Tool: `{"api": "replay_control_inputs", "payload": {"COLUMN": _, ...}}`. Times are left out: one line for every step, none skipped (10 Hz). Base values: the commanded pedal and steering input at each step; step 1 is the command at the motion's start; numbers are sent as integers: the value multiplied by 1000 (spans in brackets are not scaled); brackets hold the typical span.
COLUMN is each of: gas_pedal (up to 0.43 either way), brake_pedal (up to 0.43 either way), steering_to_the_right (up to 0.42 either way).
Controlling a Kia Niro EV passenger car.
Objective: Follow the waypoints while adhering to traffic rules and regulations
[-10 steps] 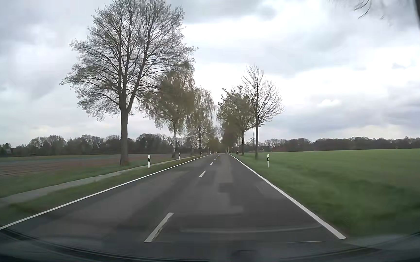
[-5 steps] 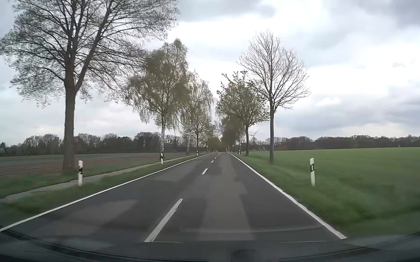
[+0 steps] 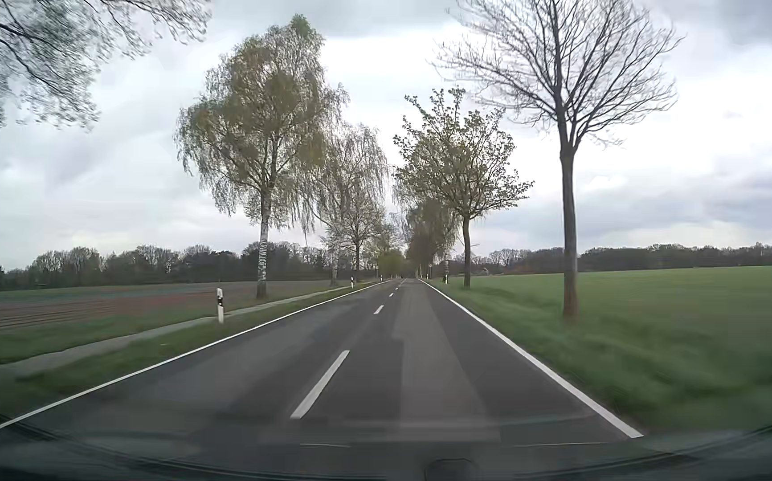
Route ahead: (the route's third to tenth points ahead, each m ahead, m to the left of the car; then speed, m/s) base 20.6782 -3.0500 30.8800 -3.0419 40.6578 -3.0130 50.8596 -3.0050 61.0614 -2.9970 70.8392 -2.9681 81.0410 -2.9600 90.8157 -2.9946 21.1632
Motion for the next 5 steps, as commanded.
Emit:
{"api": "replay_control_inputs", "payload": {"gas_pedal": 39, "brake_pedal": 0, "steering_to_the_right": 0}}
{"api": "replay_control_inputs", "payload": {"gas_pedal": 28, "brake_pedal": 0, "steering_to_the_right": 1}}
{"api": "replay_control_inputs", "payload": {"gas_pedal": 28, "brake_pedal": 0, "steering_to_the_right": 0}}
{"api": "replay_control_inputs", "payload": {"gas_pedal": 28, "brake_pedal": 0, "steering_to_the_right": 0}}
{"api": "replay_control_inputs", "payload": {"gas_pedal": 28, "brake_pedal": 0, "steering_to_the_right": 1}}
